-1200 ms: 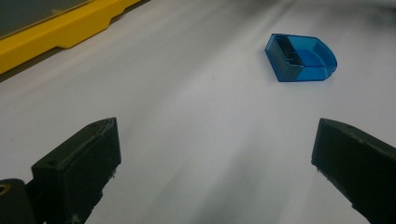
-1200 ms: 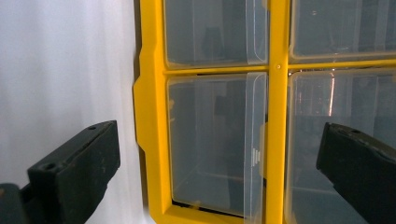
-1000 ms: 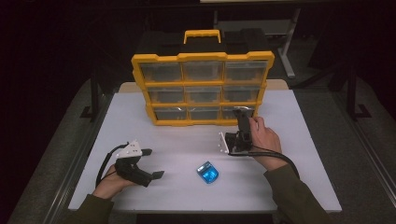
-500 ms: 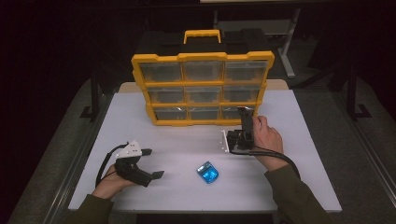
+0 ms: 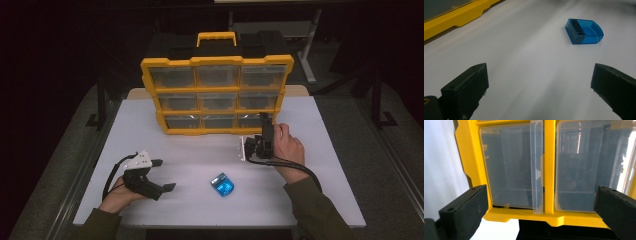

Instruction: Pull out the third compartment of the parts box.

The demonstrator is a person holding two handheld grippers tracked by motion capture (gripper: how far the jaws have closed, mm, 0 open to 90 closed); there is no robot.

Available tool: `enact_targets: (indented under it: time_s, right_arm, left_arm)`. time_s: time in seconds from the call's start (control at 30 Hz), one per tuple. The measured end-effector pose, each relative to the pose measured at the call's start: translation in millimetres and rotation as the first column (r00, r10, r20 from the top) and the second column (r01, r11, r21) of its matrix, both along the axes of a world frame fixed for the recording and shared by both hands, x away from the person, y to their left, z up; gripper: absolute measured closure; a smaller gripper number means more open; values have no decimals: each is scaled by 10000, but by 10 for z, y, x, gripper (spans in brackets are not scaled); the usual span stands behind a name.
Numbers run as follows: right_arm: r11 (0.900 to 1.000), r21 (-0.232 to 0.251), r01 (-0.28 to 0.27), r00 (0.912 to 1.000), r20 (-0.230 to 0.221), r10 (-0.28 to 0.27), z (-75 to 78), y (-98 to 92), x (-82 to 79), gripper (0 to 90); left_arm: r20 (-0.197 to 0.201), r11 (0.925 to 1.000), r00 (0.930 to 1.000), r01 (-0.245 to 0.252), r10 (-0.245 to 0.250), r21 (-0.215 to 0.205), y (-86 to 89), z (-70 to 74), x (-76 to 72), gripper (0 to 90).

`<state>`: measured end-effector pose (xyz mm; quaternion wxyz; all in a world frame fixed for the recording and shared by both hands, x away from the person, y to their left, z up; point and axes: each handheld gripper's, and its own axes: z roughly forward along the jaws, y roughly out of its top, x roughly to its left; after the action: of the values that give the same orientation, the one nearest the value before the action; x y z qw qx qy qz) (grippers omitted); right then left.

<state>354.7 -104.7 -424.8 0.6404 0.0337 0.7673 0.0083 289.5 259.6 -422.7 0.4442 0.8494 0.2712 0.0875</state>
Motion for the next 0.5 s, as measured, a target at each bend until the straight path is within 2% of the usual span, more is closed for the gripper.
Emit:
enact_targets:
  time_s: [0.3, 0.5]
  right_arm:
    - [9998, -188, 103, 9982, 599, -91, 7, 0, -9, 0]
    - [9998, -140, 161, 9958, 906, -147, 20, 2, -17, 0]
  left_arm:
    - [5, 10000, 10000, -24, 24, 43, -5, 6, -7, 12]
    - [38, 10000, 10000, -40, 40, -17, -12, 7, -11, 12]
